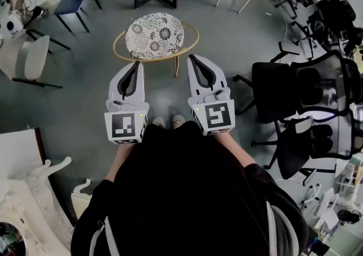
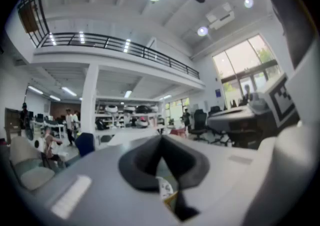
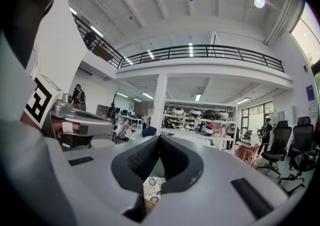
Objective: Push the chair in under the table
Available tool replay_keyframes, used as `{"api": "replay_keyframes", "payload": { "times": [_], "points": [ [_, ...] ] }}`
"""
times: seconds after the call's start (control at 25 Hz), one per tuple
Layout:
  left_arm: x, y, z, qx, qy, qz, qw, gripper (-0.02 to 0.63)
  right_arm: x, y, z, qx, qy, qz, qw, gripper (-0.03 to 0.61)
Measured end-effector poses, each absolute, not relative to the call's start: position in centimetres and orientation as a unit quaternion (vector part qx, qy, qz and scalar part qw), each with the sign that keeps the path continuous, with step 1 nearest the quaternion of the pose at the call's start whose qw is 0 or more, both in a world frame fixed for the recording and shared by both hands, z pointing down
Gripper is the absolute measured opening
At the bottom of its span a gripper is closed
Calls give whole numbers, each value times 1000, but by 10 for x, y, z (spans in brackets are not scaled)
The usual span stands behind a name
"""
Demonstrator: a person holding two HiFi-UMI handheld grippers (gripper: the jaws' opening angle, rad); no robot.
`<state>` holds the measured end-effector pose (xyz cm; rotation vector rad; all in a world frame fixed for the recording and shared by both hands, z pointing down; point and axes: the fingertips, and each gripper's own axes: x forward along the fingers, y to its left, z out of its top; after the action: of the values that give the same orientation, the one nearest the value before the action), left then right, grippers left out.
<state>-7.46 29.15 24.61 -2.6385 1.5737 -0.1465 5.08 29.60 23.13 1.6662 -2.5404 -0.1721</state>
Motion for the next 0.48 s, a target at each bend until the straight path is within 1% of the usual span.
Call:
{"api": "replay_keyframes", "payload": {
  "times": [0.16, 0.48],
  "points": [
    [-77, 290, 245, -859, 509, -45, 35, 8, 50, 294, 229, 561, -824, -51, 62, 20],
    [-81, 281, 250, -868, 494, -42, 35, 8, 45, 289, 231, 559, -826, -62, 41, 21]
  ]
}}
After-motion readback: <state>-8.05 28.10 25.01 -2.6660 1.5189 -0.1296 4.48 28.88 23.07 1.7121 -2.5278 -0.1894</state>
